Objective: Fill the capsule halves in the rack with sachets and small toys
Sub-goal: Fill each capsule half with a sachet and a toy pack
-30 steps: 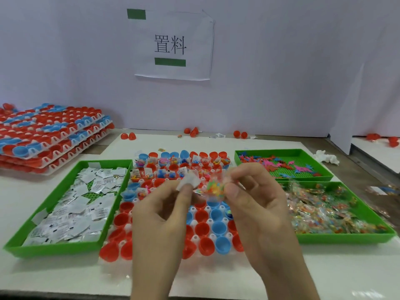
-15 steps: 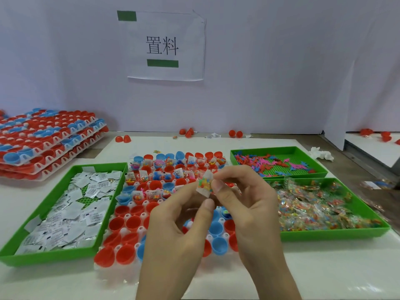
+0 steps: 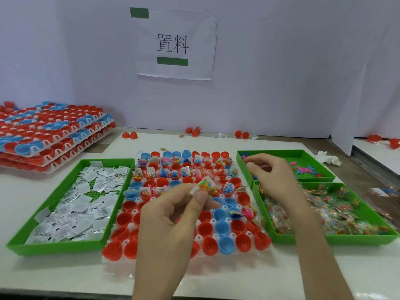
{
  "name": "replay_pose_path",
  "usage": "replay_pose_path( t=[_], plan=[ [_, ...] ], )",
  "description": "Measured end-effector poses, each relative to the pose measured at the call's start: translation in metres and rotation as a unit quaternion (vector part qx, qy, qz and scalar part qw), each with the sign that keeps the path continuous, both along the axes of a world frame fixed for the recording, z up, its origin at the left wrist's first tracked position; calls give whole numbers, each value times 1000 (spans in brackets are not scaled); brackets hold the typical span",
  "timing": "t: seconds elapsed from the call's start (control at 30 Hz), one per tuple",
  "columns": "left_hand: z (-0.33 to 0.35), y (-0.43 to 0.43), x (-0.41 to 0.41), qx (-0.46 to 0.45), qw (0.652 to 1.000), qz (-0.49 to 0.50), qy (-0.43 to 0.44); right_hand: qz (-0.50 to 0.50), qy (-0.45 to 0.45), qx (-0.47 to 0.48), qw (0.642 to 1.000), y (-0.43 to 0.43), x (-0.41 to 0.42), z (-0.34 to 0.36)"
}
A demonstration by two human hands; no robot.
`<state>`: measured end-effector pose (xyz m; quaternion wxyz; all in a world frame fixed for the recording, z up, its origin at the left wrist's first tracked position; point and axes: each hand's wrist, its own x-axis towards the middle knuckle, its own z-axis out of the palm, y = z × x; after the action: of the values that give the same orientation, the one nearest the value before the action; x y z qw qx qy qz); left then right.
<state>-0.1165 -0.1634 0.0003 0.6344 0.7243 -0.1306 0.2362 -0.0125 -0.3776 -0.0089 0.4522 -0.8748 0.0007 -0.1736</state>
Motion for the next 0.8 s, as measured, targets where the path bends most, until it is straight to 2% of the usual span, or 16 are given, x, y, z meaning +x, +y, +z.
replay_pose_path(
  t=[0.13, 0.23, 0.4, 0.6, 0.8],
  plan=[
    [0, 2, 2, 16, 1000, 1, -4, -41, 145, -165, 975, -33, 59, -18],
    [1, 2, 2, 13, 1000, -8, -3, -43, 137, -218, 965, -35, 73, -35],
    [1, 2, 0, -6, 1000, -21, 8, -68, 68, -159, 982, -34, 72, -42],
    [2, 3, 0, -18, 1000, -22, 13, -115, -15, -150, 982, -37, 70, -43],
    [6, 4, 0, -1, 999, -46, 21, -82, -108, -36, 990, -29, 54, -20]
  ],
)
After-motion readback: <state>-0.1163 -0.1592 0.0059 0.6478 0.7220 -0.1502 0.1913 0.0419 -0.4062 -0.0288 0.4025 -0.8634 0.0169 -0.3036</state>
